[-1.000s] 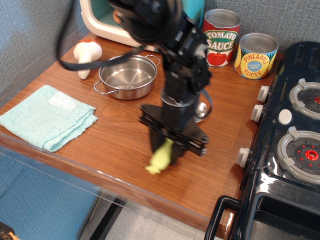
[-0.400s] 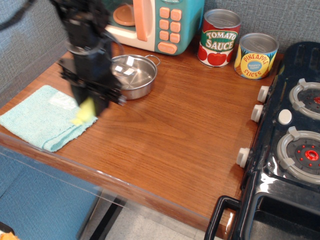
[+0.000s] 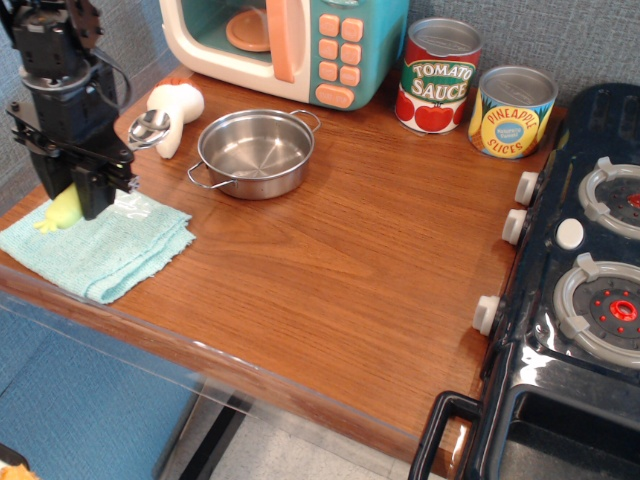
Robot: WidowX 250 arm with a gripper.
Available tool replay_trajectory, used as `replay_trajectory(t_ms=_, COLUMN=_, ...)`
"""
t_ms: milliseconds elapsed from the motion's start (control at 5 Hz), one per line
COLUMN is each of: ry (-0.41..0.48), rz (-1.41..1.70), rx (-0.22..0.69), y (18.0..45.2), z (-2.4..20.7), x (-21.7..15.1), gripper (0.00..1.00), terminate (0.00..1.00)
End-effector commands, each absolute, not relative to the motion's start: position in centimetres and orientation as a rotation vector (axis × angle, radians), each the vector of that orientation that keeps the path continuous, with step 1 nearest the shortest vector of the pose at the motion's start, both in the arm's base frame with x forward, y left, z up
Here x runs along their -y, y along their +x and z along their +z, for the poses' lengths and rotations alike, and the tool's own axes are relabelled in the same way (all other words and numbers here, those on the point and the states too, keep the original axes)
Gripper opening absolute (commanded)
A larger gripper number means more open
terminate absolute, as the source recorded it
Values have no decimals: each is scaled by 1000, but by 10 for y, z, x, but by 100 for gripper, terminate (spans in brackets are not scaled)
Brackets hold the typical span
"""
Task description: Place the spoon on the cloth.
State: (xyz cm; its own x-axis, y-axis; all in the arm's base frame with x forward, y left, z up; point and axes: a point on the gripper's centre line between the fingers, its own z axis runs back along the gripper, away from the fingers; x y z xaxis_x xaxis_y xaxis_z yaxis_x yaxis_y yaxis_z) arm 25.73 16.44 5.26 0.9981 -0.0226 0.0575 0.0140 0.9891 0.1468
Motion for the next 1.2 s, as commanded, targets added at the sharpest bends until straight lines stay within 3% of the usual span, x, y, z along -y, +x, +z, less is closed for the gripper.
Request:
replay_trajectory(t_ms=0, ry=178, rz=-53, rx=24, y=251, z=58, x=-185, gripper=0, terminate=0)
replay_trajectory(t_ms=400, ry=173, rz=-39, rx=-54, y=246, z=39, x=-186, gripper=0, terminate=0)
replay_trajectory(t_ms=600, ry=162, rz=-40, rx=-63, y=245, z=35, x=-183, gripper=100, terminate=0)
replay_trajectory(t_ms=1000, ry=146, rz=-131, rx=20, y=243, z=62, x=-173, gripper=100, terminate=0)
